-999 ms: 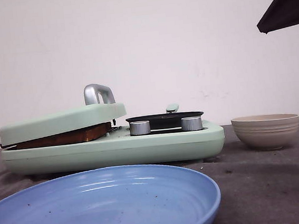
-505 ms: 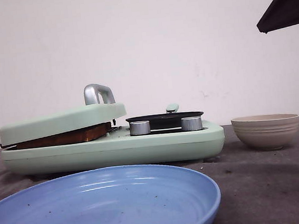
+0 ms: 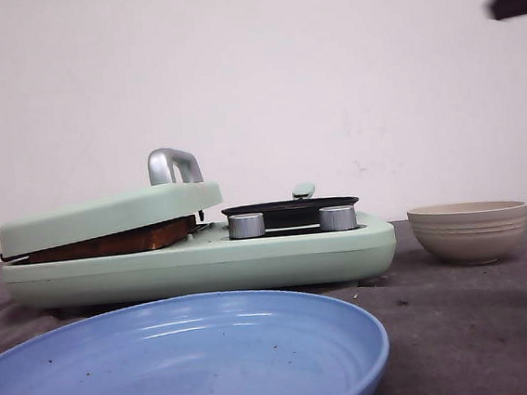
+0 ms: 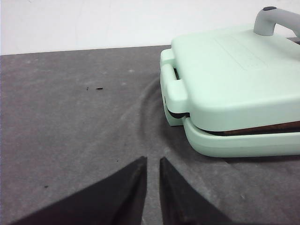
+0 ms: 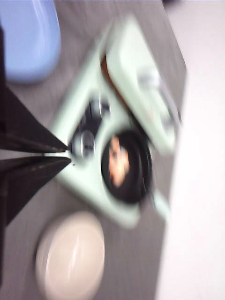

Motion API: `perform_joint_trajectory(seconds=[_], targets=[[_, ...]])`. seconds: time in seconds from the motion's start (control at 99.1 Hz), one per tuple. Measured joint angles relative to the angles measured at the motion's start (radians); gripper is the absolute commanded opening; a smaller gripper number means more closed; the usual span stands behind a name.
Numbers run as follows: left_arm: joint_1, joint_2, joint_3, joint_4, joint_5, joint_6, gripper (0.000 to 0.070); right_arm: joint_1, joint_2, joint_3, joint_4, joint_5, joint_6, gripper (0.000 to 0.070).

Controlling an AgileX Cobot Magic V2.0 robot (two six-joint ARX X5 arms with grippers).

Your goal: Make breakfast with bread and shrimp

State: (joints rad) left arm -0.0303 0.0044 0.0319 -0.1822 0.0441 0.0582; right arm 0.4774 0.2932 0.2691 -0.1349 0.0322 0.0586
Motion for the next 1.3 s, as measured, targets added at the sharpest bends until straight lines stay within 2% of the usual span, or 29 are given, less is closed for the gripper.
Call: perform_joint_trajectory(seconds=[0.192,0.363,0.434,0.515,0.767,0.898,1.302], targets=[[0.0,0.0,0.0,0.0,0.0,0.0,0.0,-0.193,-0.19,-0.193,0.02,-0.014,-0.113,0.0],[0.0,0.0,0.0,0.0,0.0,0.0,0.0,-0.328,-0.29,-0.247,0.037,-0.023,-0.149,0.0],[0.0,0.0,0.0,0.0,0.0,0.0,0.0,-0.356,-0.291,-0.253,-0.003,-0.03,-0.156,0.0],[0.0,0.0,0.0,0.0,0.0,0.0,0.0,-0.373,-0.289,-0.253,-0.043,-0.033,-0.159,0.0],[0.0,0.0,0.0,0.0,0.0,0.0,0.0,-0.382,-0.289,-0.253,-0.042,-0.036,-0.164,0.0],[0.0,0.0,0.0,0.0,0.0,0.0,0.0,-0.379,-0.289,-0.253,-0.034,-0.066,-0.166,0.0],[0.0,0.0,0.0,0.0,0.0,0.0,0.0,-0.378,-0.289,-0.253,-0.025,-0.066,-0.166,0.0]])
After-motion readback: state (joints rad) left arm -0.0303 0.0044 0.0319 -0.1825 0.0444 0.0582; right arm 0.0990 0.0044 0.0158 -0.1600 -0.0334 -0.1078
